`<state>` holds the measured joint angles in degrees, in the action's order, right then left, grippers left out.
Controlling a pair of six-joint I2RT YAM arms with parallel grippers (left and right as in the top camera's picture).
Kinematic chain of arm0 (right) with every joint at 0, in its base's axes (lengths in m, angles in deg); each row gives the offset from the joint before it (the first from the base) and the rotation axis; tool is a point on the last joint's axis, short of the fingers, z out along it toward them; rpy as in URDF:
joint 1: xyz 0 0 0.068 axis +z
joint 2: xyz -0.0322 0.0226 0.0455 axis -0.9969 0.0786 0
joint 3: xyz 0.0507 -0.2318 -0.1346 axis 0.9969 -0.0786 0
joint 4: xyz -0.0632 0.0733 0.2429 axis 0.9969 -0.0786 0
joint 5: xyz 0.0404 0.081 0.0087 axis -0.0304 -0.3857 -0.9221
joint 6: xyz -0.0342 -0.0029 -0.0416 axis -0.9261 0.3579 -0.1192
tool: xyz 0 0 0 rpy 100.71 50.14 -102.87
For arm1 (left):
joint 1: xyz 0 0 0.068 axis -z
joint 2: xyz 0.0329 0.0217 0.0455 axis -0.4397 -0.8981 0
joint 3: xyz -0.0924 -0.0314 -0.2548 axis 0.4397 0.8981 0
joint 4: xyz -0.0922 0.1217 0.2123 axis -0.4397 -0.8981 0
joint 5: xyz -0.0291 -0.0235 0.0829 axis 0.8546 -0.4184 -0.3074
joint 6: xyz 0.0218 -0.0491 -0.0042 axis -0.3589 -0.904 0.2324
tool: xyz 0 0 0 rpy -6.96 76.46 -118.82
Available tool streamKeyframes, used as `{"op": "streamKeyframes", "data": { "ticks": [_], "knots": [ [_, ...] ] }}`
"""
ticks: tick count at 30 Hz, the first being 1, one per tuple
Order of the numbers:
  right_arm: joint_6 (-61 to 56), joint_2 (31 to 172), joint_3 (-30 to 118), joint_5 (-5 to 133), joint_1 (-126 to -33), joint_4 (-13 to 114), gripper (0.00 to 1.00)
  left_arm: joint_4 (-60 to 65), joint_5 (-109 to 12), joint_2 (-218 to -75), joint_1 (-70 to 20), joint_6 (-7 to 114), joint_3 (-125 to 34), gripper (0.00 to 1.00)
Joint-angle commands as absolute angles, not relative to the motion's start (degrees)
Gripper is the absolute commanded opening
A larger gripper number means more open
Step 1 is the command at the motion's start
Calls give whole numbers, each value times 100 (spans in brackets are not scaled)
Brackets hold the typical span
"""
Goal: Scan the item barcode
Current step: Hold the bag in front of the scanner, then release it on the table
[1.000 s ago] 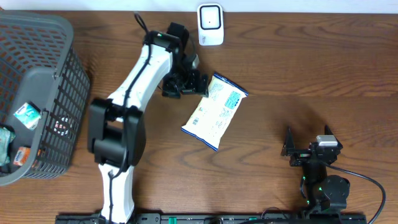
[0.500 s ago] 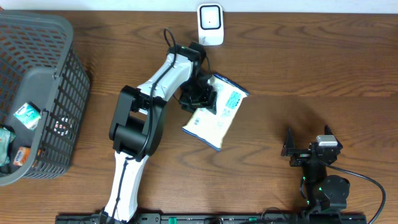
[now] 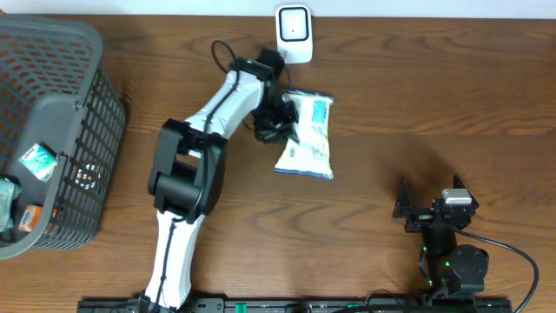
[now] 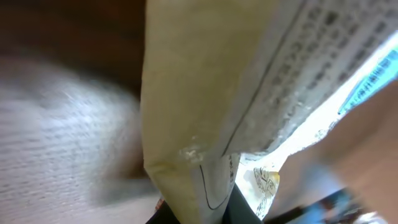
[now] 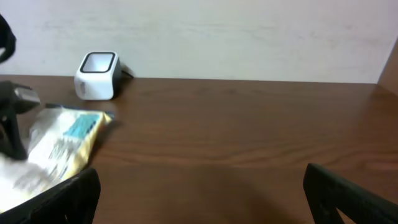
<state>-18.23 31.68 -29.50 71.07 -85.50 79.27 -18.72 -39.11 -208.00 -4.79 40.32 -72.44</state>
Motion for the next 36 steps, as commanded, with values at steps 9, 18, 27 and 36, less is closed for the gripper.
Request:
{"op": "streamKeyframes", "data": {
  "ticks": [9, 18, 27, 36],
  "knots": [
    [-1764, 3146, -2959, 7150, -8506, 7901, 99, -1367, -2569, -20870, -575, 3721, -7476, 10],
    [-1764, 3146, -2961, 7150, -8506, 7901, 99, -1402, -2420, -20744, -393, 4110, -7476, 44],
    [-1764, 3146, -2959, 7150, -8506, 7901, 99, -1402, -2436, -20038, -509, 4539, -7502, 81],
    [-1764, 3146, -2959, 7150, -8506, 7899, 99, -1785, -5122, -18204, -559, 4906, -7504, 98]
  ]
}}
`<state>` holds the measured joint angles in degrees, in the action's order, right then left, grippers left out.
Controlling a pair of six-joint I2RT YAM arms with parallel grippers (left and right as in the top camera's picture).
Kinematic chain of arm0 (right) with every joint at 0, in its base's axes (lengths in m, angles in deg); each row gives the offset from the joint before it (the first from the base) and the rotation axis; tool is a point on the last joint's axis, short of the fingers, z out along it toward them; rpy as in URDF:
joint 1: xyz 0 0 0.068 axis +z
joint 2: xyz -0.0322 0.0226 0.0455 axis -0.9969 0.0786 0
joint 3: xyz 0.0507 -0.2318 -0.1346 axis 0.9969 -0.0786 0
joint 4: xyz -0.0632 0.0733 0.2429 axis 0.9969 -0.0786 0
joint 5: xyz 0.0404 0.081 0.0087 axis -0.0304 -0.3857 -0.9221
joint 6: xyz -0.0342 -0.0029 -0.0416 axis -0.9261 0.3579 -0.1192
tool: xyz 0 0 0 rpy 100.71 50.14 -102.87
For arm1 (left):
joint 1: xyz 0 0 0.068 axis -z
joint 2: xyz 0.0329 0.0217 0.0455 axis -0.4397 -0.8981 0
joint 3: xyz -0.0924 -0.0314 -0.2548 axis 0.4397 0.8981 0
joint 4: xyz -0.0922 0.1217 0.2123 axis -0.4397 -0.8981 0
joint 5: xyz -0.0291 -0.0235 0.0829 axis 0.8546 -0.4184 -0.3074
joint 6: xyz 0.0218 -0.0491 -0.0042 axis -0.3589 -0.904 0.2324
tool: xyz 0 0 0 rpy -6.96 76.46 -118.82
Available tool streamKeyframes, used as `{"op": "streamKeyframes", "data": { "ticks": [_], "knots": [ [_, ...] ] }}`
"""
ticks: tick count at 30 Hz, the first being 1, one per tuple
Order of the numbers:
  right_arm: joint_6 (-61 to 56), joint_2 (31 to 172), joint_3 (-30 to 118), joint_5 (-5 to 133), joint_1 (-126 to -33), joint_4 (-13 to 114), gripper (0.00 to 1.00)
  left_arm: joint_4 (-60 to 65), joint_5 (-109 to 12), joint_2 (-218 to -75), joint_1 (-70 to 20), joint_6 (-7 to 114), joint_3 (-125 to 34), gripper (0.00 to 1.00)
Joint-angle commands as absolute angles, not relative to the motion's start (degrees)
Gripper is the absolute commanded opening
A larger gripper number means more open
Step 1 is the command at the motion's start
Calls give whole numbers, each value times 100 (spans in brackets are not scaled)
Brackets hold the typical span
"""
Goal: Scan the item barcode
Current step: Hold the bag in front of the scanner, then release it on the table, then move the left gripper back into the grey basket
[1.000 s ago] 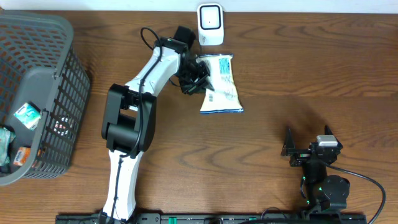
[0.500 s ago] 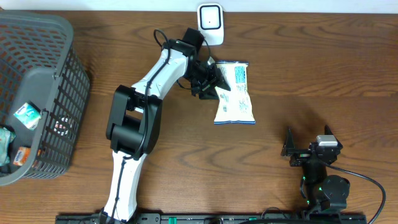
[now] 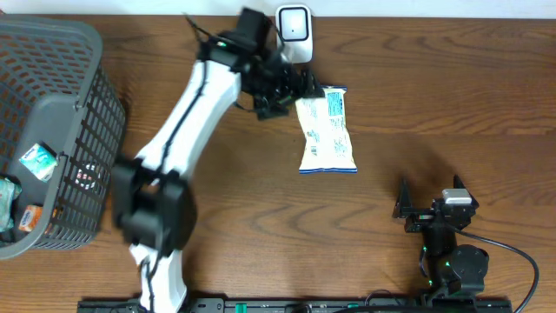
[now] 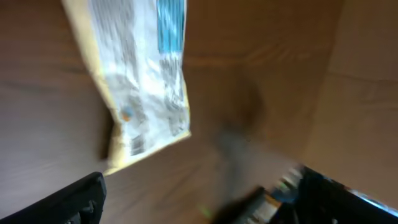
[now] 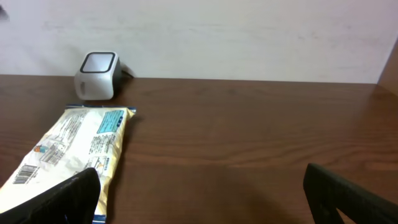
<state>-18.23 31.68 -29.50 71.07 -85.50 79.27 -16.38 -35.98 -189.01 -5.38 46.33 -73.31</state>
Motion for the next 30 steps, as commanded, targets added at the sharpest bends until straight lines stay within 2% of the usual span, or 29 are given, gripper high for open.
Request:
{"op": "streamKeyframes", "data": {
  "ticks": [1, 5, 10, 22, 30],
  "knots": [
    [-1764, 3146, -2961, 7150, -8506, 7901, 99, -1835, -5482, -18014, -570, 4904, -7504, 99],
    [-1764, 3148, -2959, 7150, -8506, 7899, 99, -2069, -6982, -17122, -728, 4906, -7502, 98],
    [-1764, 3146, -2961, 7153, -8506, 7901, 99, -2668, -8062, -16245, -1219, 4902, -7502, 98],
    [-1764, 3146, -2959, 7153, -8506, 7901, 99, -3684, -8151, -15675, -2898, 4900, -7500, 98],
    [-1764, 3146, -2961, 7150, -8506, 7901, 99, -2880, -8149, -15531, -4253, 4858, -7502, 98]
  ]
}}
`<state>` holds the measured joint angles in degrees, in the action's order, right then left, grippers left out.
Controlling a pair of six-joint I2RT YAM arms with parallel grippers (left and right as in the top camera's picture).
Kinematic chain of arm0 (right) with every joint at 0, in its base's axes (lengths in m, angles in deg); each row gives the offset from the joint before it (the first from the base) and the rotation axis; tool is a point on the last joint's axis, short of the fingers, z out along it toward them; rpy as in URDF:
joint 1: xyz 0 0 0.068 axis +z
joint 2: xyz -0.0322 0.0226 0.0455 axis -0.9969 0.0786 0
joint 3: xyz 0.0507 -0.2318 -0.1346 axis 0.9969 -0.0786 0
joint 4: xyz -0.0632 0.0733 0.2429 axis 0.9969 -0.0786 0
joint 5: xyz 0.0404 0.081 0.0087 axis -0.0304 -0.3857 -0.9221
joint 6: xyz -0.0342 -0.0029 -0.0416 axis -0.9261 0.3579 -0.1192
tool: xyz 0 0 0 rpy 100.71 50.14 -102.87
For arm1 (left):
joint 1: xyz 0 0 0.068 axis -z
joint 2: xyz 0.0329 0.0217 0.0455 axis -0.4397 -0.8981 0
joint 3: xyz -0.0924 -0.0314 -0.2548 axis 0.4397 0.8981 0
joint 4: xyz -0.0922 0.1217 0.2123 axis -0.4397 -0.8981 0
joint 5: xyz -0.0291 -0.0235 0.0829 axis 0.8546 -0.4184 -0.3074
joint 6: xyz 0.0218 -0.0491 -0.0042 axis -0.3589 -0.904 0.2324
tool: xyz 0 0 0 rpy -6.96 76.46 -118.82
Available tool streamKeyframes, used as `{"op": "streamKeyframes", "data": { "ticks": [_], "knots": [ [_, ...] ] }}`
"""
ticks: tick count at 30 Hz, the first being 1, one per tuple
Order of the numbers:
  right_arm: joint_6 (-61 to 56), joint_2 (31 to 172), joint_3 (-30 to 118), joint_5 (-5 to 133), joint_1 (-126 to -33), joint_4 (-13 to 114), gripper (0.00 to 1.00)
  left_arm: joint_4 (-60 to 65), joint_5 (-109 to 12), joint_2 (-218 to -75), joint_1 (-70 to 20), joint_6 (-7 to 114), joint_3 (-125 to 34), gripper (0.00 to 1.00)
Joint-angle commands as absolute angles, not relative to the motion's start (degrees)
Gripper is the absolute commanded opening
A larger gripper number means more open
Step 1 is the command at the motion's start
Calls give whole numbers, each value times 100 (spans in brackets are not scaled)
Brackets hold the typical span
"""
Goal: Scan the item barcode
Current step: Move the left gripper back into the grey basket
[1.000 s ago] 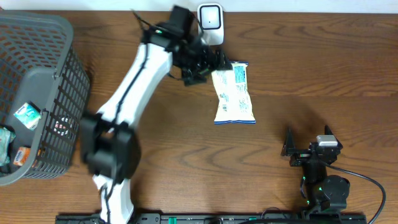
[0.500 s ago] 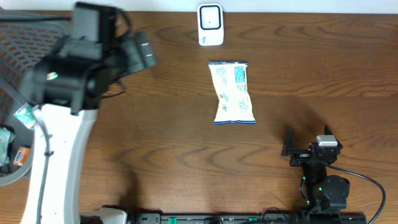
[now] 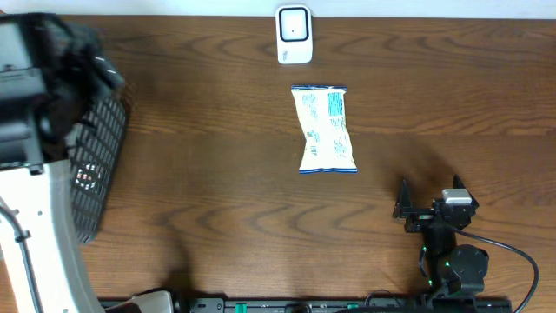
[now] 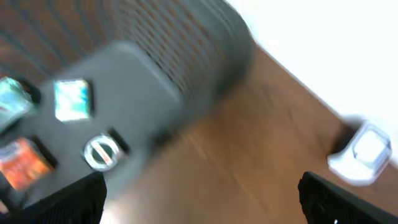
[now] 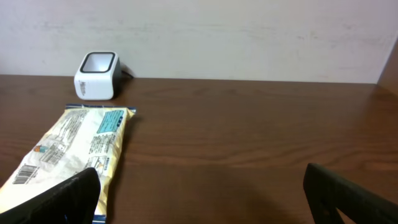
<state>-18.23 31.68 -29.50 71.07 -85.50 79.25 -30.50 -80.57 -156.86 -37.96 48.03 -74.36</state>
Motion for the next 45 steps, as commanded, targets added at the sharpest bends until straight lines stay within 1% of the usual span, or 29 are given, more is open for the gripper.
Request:
{"op": "streamKeyframes", "data": {
  "ticks": [1, 5, 10, 17, 20, 25, 32, 35, 38, 45],
  "knots": [
    [-1764, 3146, -2961, 7150, -8506, 7899, 99, -2784, -8153, -15513, -4452, 4858, -7502, 98],
    [-1764, 3146, -2961, 7150, -8506, 7901, 99, -2683, -8433, -15574, -5230, 4856, -7491, 98],
    [-1764, 3146, -2959, 7150, -8506, 7901, 99, -2906, -8969, -15845, -6054, 4856, -7288, 98],
    [-1764, 3146, -2959, 7150, -8506, 7899, 99, -2911, -9080, -16543, -6701, 4749, -7135, 98],
    [-1764, 3146, -2961, 7150, -8506, 7901, 99, -3002, -9213, -16910, -6780, 4749, -7133, 98],
    [-1764, 3146, -2961, 7150, -8506, 7901, 99, -3173, -9825, -17633, -6776, 4788, -7122, 98],
    [-1764, 3146, -2959, 7150, -8506, 7899, 99, -3096, -10636, -18534, -6789, 5525, -7045, 98],
    [-1764, 3146, -2961, 7150, -8506, 7901, 99, -3081, -10697, -18914, -6791, 6021, -7021, 98],
    [-1764, 3146, -2961, 7150, -8506, 7901, 99, -3048, -10673, -19166, -6773, 6242, -7006, 98],
    [-1764, 3146, -2961, 7150, -8506, 7901, 99, -2449, -10654, -19238, -6765, 6930, -6503, 98]
  ]
}}
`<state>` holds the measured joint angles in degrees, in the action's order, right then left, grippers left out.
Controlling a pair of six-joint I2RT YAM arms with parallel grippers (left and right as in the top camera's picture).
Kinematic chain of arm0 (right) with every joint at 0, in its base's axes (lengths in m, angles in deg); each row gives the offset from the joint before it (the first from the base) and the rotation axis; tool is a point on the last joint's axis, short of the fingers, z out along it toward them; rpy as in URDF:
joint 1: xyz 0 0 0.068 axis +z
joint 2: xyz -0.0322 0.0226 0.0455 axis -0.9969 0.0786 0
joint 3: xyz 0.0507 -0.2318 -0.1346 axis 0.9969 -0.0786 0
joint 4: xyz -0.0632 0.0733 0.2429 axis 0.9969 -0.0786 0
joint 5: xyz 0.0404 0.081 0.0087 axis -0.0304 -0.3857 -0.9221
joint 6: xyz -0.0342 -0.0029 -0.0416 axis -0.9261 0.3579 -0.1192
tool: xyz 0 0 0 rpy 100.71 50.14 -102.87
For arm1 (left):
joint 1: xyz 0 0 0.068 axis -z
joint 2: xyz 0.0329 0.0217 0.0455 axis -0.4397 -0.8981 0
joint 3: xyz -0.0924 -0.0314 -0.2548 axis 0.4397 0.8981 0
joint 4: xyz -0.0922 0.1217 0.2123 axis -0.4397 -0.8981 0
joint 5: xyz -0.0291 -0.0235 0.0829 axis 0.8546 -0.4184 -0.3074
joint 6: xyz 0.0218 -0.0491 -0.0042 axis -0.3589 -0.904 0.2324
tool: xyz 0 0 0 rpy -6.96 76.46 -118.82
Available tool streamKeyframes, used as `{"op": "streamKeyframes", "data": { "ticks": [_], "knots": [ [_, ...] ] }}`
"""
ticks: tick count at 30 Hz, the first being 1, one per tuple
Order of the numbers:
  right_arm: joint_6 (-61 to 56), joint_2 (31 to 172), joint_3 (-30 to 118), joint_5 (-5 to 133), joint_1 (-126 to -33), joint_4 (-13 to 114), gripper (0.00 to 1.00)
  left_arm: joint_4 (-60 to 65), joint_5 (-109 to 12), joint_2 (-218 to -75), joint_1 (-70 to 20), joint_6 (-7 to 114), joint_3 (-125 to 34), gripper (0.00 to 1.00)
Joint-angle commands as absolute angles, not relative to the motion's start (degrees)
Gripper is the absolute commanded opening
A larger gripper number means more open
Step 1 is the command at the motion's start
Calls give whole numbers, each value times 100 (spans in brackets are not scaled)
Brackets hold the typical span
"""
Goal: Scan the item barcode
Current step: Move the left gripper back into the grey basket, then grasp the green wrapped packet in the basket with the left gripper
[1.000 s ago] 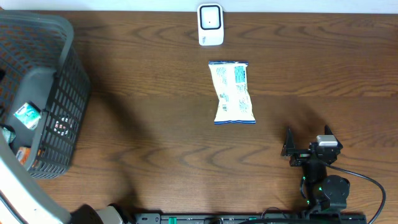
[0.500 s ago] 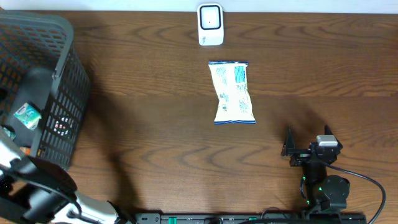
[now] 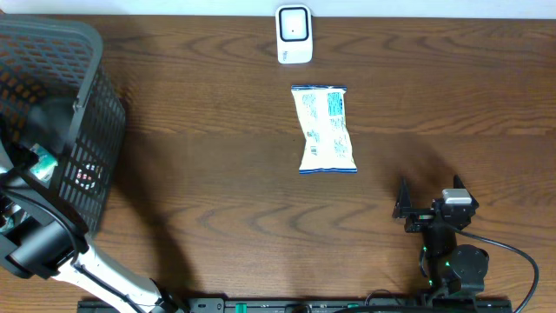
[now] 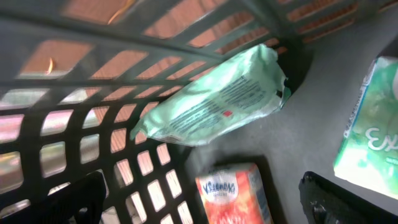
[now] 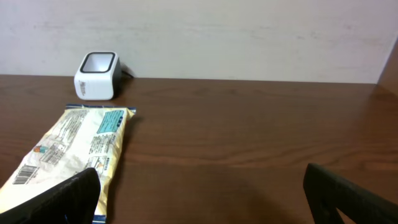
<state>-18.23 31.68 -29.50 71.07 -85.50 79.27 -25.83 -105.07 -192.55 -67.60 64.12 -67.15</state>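
Observation:
The white scanner point(image 3: 294, 33) stands at the table's far edge, also in the right wrist view point(image 5: 96, 74). A white-and-blue packet point(image 3: 326, 129) lies flat in front of it, barcode end toward my right gripper point(image 5: 202, 199), which rests open and empty near the front edge. My left gripper point(image 4: 202, 205) is open inside the grey basket point(image 3: 82, 52), its fingers either side of an orange tissue pack point(image 4: 233, 193). A pale green packet point(image 4: 217, 99) leans against the basket wall beyond it. A green-and-white pack point(image 4: 373, 137) lies to the right.
The basket fills the table's left end, its mesh wall point(image 4: 81, 143) close around the left gripper. My right arm point(image 3: 443, 217) sits at the front right. Brown tabletop point(image 3: 217, 174) lies between basket and packet. A pale wall point(image 5: 249, 31) runs behind the table.
My left gripper was above the basket, looking down at its rim and the scanner. It is now low inside the basket, close over the packs. The packet and right arm have not moved.
My left gripper was shut on the white-and-blue packet just in front of the scanner. Then the packet lay flat on the table with the gripper open beside it. After that the left arm was over the basket, and now its gripper is down among the items there.

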Motion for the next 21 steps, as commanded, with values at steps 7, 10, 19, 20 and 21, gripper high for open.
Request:
{"op": "streamKeyframes", "data": {
  "ticks": [7, 10, 19, 20, 21],
  "knots": [
    [-1764, 3146, -2959, 7153, -8506, 7901, 99, -1544, -10654, -19238, -6765, 7785, -5734, 98],
    [-1764, 3146, -2961, 7150, -8506, 7901, 99, -1263, -10654, -19238, -6765, 8075, -5594, 98],
    [-1764, 3146, -2961, 7150, -8506, 7899, 99, -613, -10630, -19238, -6771, 8709, -5594, 98],
    [-1764, 3146, -2961, 7150, -8506, 7901, 99, -502, -10610, -19238, -6782, 8718, -5594, 98],
    [-1764, 3146, -2959, 7150, -8506, 7901, 99, -443, -10529, -19238, -6795, 8718, -5594, 99]
  ]
}}
